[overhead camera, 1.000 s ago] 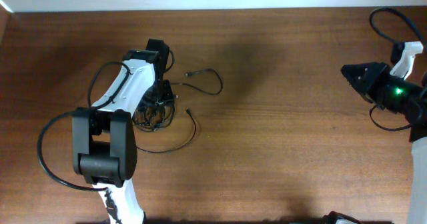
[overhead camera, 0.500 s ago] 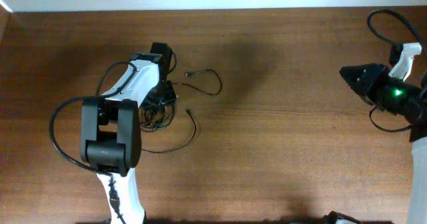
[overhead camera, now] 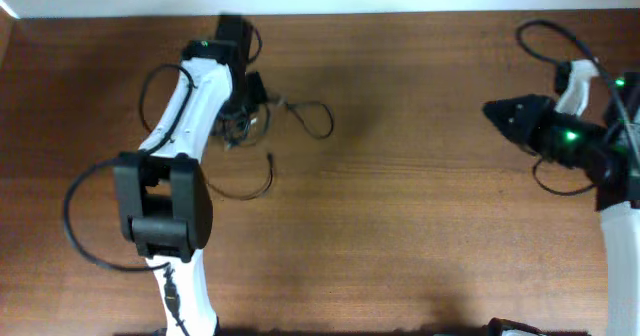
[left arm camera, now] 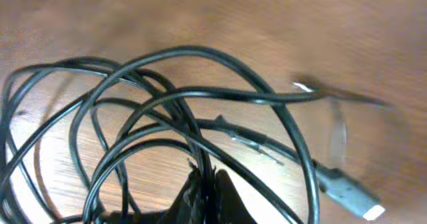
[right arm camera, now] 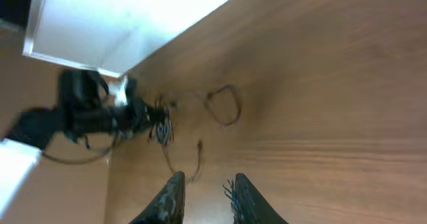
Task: Untangle cables
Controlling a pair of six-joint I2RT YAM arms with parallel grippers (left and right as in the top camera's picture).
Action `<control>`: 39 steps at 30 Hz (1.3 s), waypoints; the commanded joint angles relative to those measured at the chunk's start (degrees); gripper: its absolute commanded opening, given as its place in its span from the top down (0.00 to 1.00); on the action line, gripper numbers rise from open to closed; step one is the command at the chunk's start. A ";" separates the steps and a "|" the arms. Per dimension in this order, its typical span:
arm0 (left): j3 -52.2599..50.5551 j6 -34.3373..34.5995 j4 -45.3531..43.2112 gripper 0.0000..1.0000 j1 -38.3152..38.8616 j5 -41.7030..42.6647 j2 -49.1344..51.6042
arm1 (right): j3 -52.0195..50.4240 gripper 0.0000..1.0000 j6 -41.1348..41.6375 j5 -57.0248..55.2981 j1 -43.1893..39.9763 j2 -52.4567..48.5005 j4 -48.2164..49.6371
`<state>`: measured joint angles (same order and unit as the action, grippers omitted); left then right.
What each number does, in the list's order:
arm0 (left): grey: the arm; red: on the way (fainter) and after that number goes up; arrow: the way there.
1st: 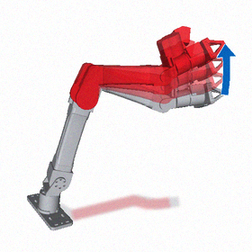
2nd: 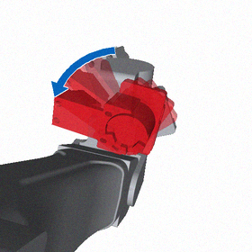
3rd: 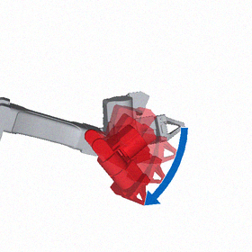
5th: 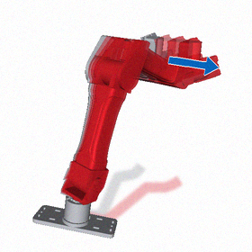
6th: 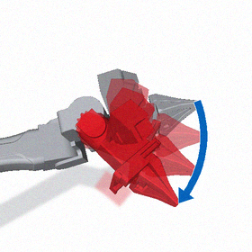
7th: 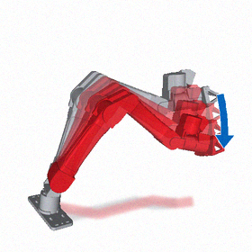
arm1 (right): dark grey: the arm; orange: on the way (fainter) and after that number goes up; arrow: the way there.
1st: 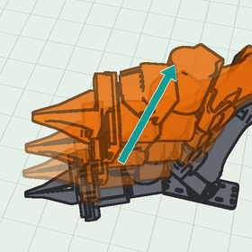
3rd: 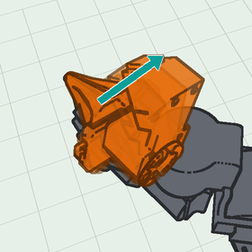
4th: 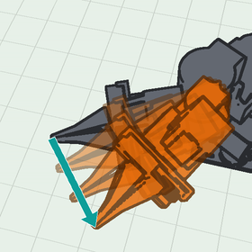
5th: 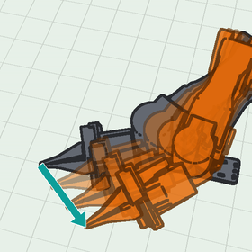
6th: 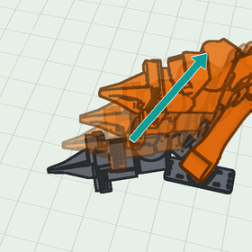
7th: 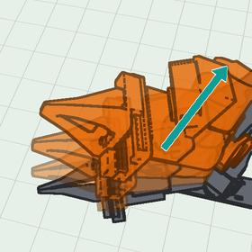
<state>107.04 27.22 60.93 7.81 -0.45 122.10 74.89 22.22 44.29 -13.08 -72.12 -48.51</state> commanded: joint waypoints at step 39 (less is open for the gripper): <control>13.07 67.10 4.59 1.00 5.31 33.35 -17.46 | 0.66 0.49 17.35 -40.19 48.26 -16.68 37.64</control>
<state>119.11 96.68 65.19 13.32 28.12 106.32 74.89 39.27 11.46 34.94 -88.25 -9.98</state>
